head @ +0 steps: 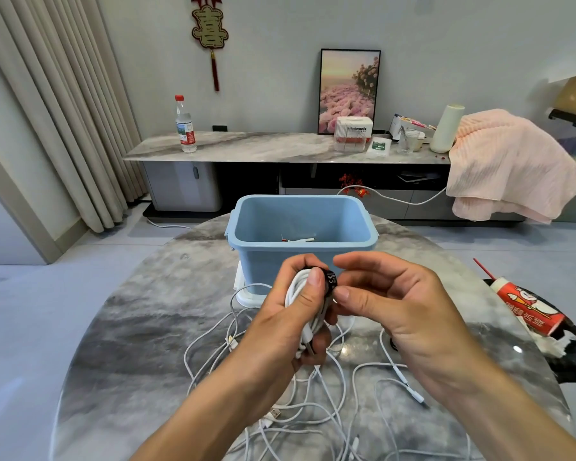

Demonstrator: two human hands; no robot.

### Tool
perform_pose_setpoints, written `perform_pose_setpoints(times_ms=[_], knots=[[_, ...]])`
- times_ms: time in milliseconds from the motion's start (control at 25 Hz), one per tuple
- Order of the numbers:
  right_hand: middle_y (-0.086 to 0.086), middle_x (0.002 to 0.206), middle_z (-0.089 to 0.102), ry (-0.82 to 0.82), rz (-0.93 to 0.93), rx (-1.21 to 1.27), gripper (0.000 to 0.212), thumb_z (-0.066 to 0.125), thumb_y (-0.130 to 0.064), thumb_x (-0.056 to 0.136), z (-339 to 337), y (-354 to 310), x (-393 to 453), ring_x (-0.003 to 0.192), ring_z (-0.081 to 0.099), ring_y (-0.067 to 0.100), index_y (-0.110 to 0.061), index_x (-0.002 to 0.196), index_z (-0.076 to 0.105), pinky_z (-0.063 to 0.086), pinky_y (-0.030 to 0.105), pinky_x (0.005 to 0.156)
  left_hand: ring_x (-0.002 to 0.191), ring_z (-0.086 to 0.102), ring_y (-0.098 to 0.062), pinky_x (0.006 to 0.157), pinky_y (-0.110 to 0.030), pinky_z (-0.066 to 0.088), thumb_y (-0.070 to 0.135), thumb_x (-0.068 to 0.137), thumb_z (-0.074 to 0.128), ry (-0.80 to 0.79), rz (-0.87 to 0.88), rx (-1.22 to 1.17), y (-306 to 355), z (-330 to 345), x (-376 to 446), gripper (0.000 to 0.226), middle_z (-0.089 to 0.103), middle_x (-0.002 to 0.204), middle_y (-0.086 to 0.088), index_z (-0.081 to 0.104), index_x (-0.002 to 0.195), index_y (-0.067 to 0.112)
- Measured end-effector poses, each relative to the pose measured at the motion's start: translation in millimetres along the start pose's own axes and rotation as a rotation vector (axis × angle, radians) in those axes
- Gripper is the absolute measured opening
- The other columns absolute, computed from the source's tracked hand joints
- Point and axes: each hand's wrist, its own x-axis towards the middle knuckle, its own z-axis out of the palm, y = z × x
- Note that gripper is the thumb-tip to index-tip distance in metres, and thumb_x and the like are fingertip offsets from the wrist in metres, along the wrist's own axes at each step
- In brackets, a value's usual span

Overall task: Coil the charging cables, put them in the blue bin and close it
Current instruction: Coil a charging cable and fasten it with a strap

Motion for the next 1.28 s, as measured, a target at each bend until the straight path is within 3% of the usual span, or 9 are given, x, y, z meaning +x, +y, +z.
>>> perform_pose_setpoints(times_ms=[200,320,440,560,680,840,960,1160,1280], knots=[[0.010,0.080,0.070,-0.041,0.023,-0.062,0.033,0.084,-0.011,0.055,2,1,-3,0.075,0.067,0.018,-0.011,0.087,0.076,0.058,0.025,0.074,0.050,0.037,-0.014,0.059,-0.036,0.011,0.046,0.089,0.055,0.048,-0.005,-0.001,-1,4,-1,0.018,0.050,0.067,0.001,0.054,0.096,0.030],[0.012,0.080,0.070,-0.105,0.117,0.033,0.038,0.088,0.002,0.053,0,3,-3,0.074,0.067,0.018,-0.011,0.086,0.076,0.055,0.022,0.069,0.048,0.036,-0.014,0.055,-0.032,0.012,0.045,0.087,0.065,0.068,0.000,-0.034,0,2,1,0.019,0.050,0.069,0.001,0.053,0.092,0.030],[0.010,0.075,0.070,-0.113,0.123,0.047,0.029,0.084,-0.003,0.054,3,4,-4,0.068,0.067,0.016,-0.009,0.081,0.075,0.054,0.020,0.064,0.048,0.036,-0.014,0.056,-0.032,0.013,0.044,0.084,0.068,0.085,-0.007,-0.024,2,2,1,0.022,0.052,0.069,0.002,0.053,0.089,0.030],[0.007,0.069,0.068,-0.090,0.024,-0.020,0.019,0.080,-0.011,0.058,11,6,-8,0.061,0.065,0.015,-0.008,0.075,0.073,0.052,0.020,0.059,0.049,0.036,-0.014,0.055,-0.029,0.018,0.047,0.083,0.060,0.101,-0.033,-0.017,3,4,0,0.019,0.052,0.069,0.004,0.052,0.086,0.030],[0.008,0.074,0.066,-0.097,-0.133,-0.038,0.011,0.079,-0.005,0.067,14,6,-8,0.060,0.066,0.017,-0.008,0.073,0.070,0.054,0.023,0.055,0.050,0.034,-0.014,0.055,-0.029,0.019,0.044,0.088,0.055,0.092,-0.048,-0.053,3,5,-1,0.015,0.052,0.072,0.004,0.051,0.085,0.030],[-0.001,0.096,0.068,-0.029,-0.423,-0.294,0.013,0.076,-0.011,0.078,8,11,-5,0.082,0.067,0.022,-0.017,0.087,0.069,0.056,0.044,0.075,0.049,0.035,-0.015,0.053,-0.027,0.020,0.038,0.094,0.051,0.079,-0.003,0.014,2,6,0,0.012,0.050,0.068,0.000,0.053,0.089,0.027],[-0.005,0.093,0.071,0.022,-0.488,-0.373,0.014,0.072,-0.014,0.083,8,14,-6,0.089,0.069,0.019,-0.023,0.093,0.068,0.055,0.033,0.082,0.049,0.037,-0.015,0.053,-0.028,0.023,0.035,0.096,0.049,0.063,0.027,0.038,-1,3,1,0.013,0.049,0.065,-0.001,0.055,0.094,0.023],[-0.007,0.083,0.072,0.062,-0.558,-0.437,0.010,0.069,-0.016,0.086,6,14,-5,0.082,0.071,0.013,-0.021,0.088,0.061,0.054,0.024,0.075,0.048,0.038,-0.017,0.051,-0.025,0.026,0.041,0.082,0.051,0.023,0.000,0.036,-2,4,0,0.020,0.053,0.068,-0.006,0.057,0.095,0.028],[-0.005,0.081,0.072,0.064,-0.582,-0.445,0.009,0.069,-0.020,0.086,3,13,-3,0.079,0.071,0.012,-0.020,0.088,0.060,0.055,0.024,0.073,0.047,0.038,-0.017,0.050,-0.025,0.025,0.041,0.081,0.052,0.026,-0.013,0.048,-4,4,1,0.025,0.056,0.069,-0.009,0.047,0.098,0.023]])
